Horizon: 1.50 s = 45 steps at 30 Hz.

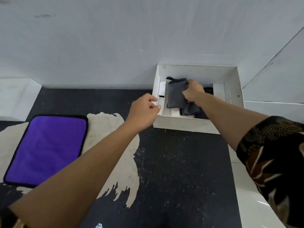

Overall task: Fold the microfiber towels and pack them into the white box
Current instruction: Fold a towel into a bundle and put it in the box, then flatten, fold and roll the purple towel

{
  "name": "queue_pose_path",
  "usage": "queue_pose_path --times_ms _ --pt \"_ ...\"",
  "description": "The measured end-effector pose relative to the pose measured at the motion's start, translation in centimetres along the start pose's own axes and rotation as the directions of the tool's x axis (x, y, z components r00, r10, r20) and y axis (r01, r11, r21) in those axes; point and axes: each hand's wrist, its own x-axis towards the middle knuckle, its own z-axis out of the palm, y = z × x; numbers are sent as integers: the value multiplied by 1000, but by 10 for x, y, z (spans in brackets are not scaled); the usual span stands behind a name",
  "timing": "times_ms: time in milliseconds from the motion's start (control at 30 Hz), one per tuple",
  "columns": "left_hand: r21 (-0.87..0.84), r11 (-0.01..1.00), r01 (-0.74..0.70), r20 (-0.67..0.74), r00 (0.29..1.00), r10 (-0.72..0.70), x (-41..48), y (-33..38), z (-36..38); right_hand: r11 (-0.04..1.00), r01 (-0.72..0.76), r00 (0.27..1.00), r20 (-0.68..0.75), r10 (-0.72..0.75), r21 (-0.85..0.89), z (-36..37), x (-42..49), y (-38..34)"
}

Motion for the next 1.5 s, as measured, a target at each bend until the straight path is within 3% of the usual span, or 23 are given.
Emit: queue_pose_path --times_ms 267,567,800,933,1133,1267,1500 --pt "39 999 -22 16 1000 21 5 2 2 978 -51 992 -127 26 -201 -5 -14 3" --pt "218 970 -107 -14 993 113 3 -4 -22 967 132 968 -180 -172 -216 -9 -78 -32" --pt "438 891 -119 -37 988 151 -12 -44 -59 909 242 879 -320 -354 -340 55 -165 -70" --pt "422 897 -127 -5 990 142 -27 -92 -94 874 310 843 -316 -434 -373 114 -206 -99" --pt "399 911 -106 37 994 99 -54 -190 -151 928 217 911 -278 -304 -302 207 -247 -143" --pt "422 906 -40 19 999 35 -65 -264 -193 932 217 927 -239 -290 -292 270 -267 -181" --pt "458 878 137 -35 990 -137 -90 -378 -247 924 234 965 -47 -260 -302 366 -295 -219"
